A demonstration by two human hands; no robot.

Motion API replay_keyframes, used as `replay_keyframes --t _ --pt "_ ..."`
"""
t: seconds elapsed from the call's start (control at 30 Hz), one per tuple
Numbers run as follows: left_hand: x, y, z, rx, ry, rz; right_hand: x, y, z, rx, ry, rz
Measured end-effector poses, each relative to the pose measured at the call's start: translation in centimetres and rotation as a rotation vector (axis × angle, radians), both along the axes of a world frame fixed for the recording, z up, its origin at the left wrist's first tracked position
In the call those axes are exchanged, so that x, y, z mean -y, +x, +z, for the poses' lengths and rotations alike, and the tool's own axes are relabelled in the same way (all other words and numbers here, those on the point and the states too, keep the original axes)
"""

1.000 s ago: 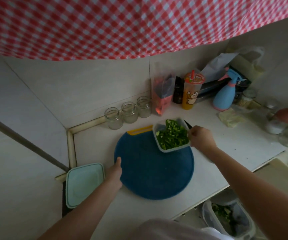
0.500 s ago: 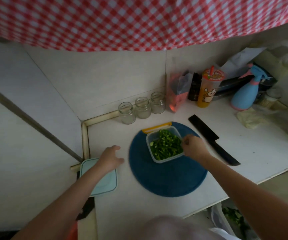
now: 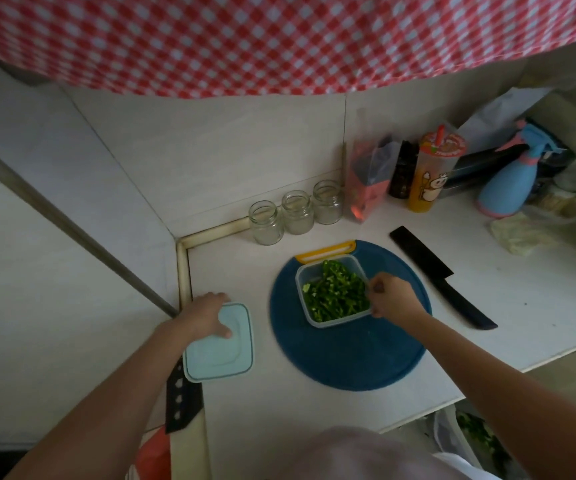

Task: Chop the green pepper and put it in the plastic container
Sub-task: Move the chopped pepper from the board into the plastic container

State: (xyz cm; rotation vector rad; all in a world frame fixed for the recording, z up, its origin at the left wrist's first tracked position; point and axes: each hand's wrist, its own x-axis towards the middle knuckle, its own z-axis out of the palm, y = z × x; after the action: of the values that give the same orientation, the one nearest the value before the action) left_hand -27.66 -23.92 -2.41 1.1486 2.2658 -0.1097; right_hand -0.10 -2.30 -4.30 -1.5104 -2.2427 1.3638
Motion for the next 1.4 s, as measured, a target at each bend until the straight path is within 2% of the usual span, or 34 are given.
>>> replay_keyframes --t 0.07,0.17,0.23,0.3,0.37,0.47,0.53,0.63,0.7,0.77,0.87,0.93,1.0,1.17,1.4 --pt "-1.2 0.3 2.0 0.059 0.148 0.018 0.0 0.2 0.0 0.007 -0.023 0.006" --pt "-3.7 2.3 5.7 -0.052 0.421 -0.06 0.0 0.1 0.5 0.027 0.103 -0.003" --pt "-5.4 4.3 7.0 -0.095 0.627 -0.097 0.0 -0.3 1.4 -0.028 0.223 -0.051" --pt "-6.7 6.5 7.3 -0.11 0.774 -0.133 0.0 -0.7 2.7 -0.128 0.217 -0.102" --pt "-7.7 8.5 6.6 -0.15 0.829 -0.255 -0.1 -1.2 3.9 -0.292 0.022 -0.137" --pt "-9.0 11.2 4.7 -0.203 0.863 -0.469 -0.3 -1.7 5.1 -0.492 -0.423 -0.155" --pt "-9.8 12.7 3.3 -0.213 0.893 -0.555 -0.8 -1.8 4.6 -0.477 -0.481 -0.133" --pt "-9.9 13.9 2.3 -0.08 0.788 -0.584 -1.6 -1.4 3.0 -0.401 -0.422 -0.203" --pt "-9.7 13.7 2.1 -0.012 0.724 -0.516 -1.8 -0.8 2.4 -0.344 -0.366 -0.209" --pt "-9.7 13.0 1.8 -0.019 0.685 -0.432 -1.7 -0.3 2.0 -0.298 -0.305 -0.185" --pt "-10.1 11.7 1.0 -0.127 0.443 -0.356 -1.3 -0.3 1.9 -0.225 -0.166 -0.11" --pt "-10.0 11.2 0.3 -0.103 0.26 -0.326 -1.0 -0.7 2.0 -0.215 -0.095 -0.069" --pt "-9.9 10.9 -0.3 -0.055 0.167 -0.327 -0.6 -1.2 2.0 -0.194 -0.019 -0.05" --pt "-10.3 11.0 -0.1 0.021 0.199 -0.301 -1.0 -1.5 1.0 -0.127 0.188 0.017" --pt "-10.9 11.2 0.0 0.016 0.153 -0.289 -0.9 -1.3 0.5 -0.114 0.218 0.052"
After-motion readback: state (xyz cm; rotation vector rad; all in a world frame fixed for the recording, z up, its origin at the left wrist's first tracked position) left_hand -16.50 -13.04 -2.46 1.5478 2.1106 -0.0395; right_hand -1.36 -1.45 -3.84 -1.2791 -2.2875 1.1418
